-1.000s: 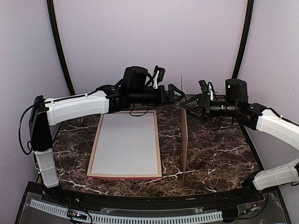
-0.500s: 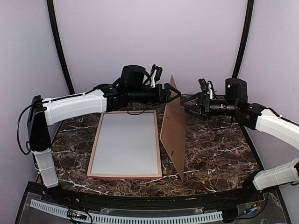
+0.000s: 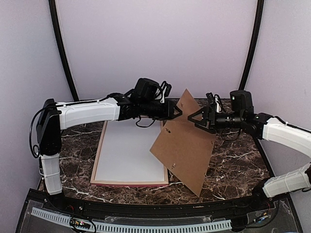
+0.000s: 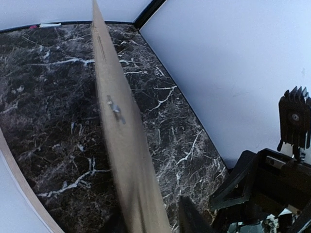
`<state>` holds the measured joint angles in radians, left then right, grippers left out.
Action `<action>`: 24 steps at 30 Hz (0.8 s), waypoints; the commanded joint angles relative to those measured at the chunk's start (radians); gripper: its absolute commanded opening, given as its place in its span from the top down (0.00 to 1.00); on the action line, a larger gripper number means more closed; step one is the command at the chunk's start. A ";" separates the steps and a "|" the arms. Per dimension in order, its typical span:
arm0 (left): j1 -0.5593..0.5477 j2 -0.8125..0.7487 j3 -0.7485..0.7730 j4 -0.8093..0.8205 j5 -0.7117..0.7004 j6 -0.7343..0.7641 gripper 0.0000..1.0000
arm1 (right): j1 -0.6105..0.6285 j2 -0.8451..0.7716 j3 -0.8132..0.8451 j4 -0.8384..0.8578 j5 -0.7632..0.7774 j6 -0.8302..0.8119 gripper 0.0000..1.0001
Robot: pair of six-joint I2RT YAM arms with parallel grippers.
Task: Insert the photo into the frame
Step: Turn over the backboard.
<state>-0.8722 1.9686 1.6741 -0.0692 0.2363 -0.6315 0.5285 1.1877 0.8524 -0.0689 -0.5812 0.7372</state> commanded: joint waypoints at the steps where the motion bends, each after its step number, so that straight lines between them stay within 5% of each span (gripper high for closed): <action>1: 0.004 -0.017 0.001 0.005 0.013 0.015 0.79 | -0.026 -0.012 -0.036 0.000 0.021 -0.025 0.18; 2: 0.005 -0.015 -0.002 0.007 0.014 0.015 0.89 | -0.034 -0.018 -0.042 -0.005 0.022 -0.029 0.18; 6: 0.010 -0.009 -0.020 0.017 0.025 0.006 1.00 | -0.066 -0.044 -0.067 -0.025 0.024 -0.038 0.18; 13: 0.031 -0.038 -0.095 0.087 0.087 -0.038 1.00 | -0.144 -0.112 -0.072 -0.125 0.035 -0.090 0.18; 24: 0.160 -0.295 -0.532 0.570 0.228 -0.318 1.00 | -0.199 -0.149 -0.054 -0.199 0.043 -0.131 0.17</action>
<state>-0.7570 1.8259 1.2572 0.2554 0.3969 -0.8574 0.3332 1.0370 0.7849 -0.2543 -0.5480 0.6331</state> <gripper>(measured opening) 0.021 0.828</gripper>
